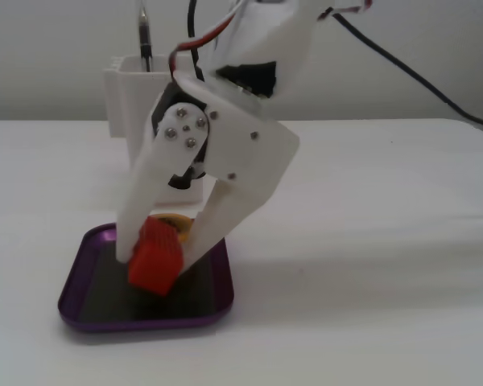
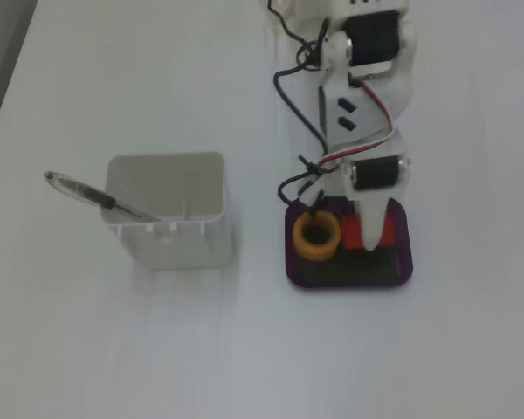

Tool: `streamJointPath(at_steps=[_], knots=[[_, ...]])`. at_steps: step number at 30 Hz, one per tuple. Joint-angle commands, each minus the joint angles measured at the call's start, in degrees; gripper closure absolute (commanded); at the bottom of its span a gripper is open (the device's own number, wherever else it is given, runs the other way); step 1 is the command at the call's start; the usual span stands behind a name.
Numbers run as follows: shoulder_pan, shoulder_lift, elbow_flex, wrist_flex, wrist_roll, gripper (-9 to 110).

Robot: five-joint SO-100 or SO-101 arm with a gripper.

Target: Pick up the red cube and place it in the box.

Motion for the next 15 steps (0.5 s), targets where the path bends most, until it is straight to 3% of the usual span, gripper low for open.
streamJointPath(at_steps=[1, 15], knots=[[0.4, 0.3, -2.7, -0.9, -0.3, 102], [-0.4, 0.4, -2.7, -0.1, -0.3, 102]])
